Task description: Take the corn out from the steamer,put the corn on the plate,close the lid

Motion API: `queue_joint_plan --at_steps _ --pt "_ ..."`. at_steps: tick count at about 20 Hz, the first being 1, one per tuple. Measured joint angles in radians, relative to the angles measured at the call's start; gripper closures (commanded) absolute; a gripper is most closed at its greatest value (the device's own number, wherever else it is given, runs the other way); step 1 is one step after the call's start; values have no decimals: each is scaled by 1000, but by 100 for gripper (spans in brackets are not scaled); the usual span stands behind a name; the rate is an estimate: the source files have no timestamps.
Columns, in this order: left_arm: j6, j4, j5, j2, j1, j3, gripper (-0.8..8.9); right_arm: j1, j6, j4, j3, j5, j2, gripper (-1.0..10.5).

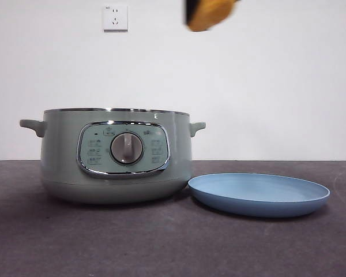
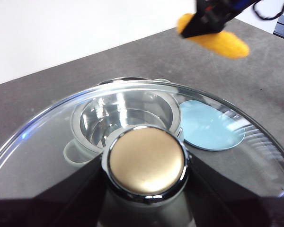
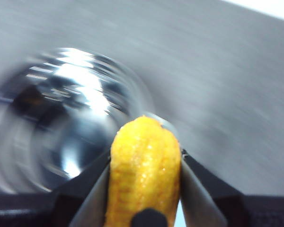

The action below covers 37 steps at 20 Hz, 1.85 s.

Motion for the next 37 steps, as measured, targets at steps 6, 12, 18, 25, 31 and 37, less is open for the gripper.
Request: queue_joint_plan --at_steps 6,12,18,25,31,37 --pt "-2 0 0 0 0 0 820 -172 -19 140 -323 -110 -61 958" --pt "-13 13 0 4 0 0 820 -200 11 509 -713 -189 -71 958" --pt "-34 39 0 59 0 0 820 -200 24 782 -903 -190 -60 958" --pt "-54 100 1 119 0 0 820 -206 28 859 -914 -187 65 958" --pt "-55 162 1 183 0 0 820 -227 29 845 -915 -187 71 936" --pt "-55 253 0 274 -23 0 820 -248 31 805 -911 -191 69 465"
